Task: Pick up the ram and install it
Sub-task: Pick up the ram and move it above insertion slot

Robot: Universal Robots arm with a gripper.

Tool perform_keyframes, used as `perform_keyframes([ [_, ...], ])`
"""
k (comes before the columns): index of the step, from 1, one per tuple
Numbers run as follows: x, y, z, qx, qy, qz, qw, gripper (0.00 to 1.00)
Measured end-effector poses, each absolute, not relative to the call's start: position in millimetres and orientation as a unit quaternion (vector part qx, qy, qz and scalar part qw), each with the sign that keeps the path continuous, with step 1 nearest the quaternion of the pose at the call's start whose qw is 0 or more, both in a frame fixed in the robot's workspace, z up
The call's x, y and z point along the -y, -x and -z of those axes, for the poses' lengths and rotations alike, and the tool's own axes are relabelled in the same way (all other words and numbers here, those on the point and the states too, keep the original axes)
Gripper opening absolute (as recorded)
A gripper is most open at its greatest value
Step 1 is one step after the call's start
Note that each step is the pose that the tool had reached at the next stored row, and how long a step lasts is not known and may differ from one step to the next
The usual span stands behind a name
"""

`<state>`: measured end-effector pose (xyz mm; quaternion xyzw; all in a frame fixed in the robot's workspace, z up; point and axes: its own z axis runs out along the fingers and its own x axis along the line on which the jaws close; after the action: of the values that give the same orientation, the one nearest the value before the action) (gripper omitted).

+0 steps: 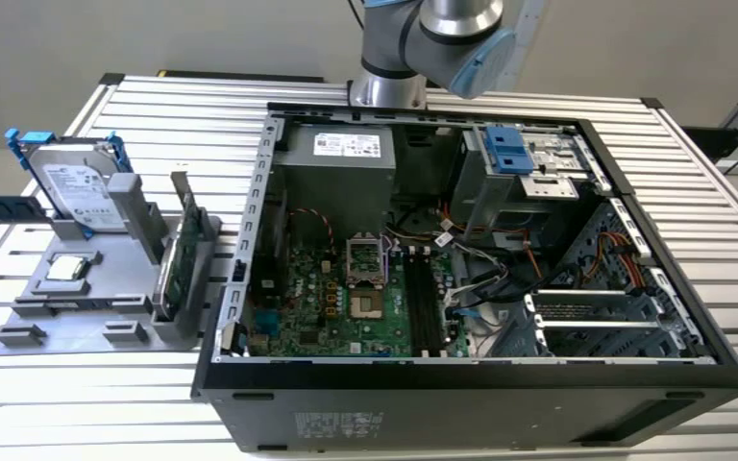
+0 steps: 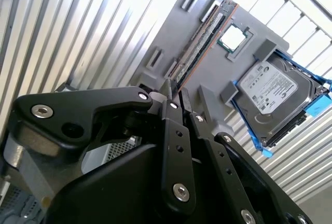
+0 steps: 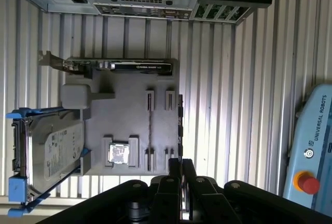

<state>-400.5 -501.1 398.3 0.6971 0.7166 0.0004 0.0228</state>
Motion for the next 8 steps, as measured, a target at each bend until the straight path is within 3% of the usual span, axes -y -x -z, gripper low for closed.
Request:
perform_keyframes([
  [8,501.0,400.5,-401.5,-0.717,-0.697,0.0,0.023,0.0],
])
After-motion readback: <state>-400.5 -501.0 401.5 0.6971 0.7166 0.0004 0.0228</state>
